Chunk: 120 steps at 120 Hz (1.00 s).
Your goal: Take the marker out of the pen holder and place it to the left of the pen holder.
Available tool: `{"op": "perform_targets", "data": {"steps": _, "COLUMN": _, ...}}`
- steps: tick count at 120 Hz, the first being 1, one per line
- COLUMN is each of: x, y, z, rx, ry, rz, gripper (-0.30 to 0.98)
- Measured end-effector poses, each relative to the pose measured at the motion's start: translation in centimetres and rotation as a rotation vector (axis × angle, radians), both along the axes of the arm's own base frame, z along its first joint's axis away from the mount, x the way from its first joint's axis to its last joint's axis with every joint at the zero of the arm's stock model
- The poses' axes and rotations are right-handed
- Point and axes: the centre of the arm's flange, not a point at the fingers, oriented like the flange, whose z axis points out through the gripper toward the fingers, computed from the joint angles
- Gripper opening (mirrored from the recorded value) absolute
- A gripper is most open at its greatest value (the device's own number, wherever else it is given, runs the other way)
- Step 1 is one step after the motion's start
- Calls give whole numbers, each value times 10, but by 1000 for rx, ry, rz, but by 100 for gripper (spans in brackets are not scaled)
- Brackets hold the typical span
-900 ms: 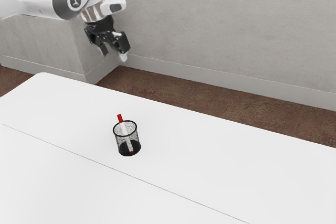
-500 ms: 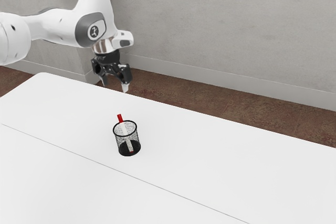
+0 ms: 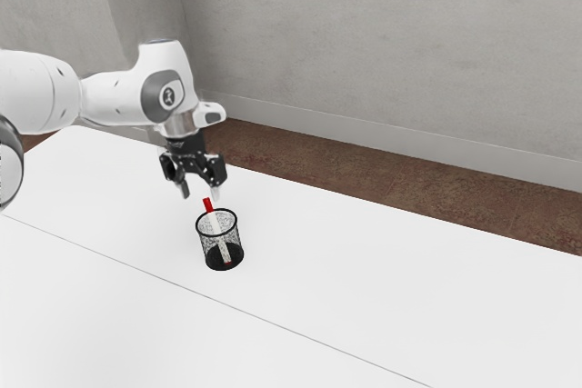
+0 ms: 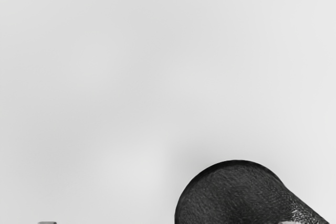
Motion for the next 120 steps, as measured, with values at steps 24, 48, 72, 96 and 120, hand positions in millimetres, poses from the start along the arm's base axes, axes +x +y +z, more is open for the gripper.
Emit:
{"op": "perform_targets", "data": {"steps": 24, "x": 10, "y": 3, "z": -15, "rx": -12, "ry": -2, "rz": 12, "gripper": 40}}
{"op": "perform_targets", "data": {"steps": 48, "x": 13, "y": 4, "z": -17, "rx": -21, "ry": -7, "rz": 21, "gripper": 27}}
{"op": "perform_targets", "data": {"steps": 72, "x": 13, "y": 2, "z": -16, "rx": -45, "ry": -10, "rz": 36, "gripper": 18}}
{"op": "perform_targets", "data": {"steps": 96, "x": 12, "y": -1, "z": -9, "rx": -69, "ry": 17, "rz": 43, "gripper": 15}}
{"op": "perform_targets", "data": {"steps": 120, "x": 5, "y": -5, "z": -9, "rx": -98, "ry": 88, "rz": 47, "gripper": 14}}
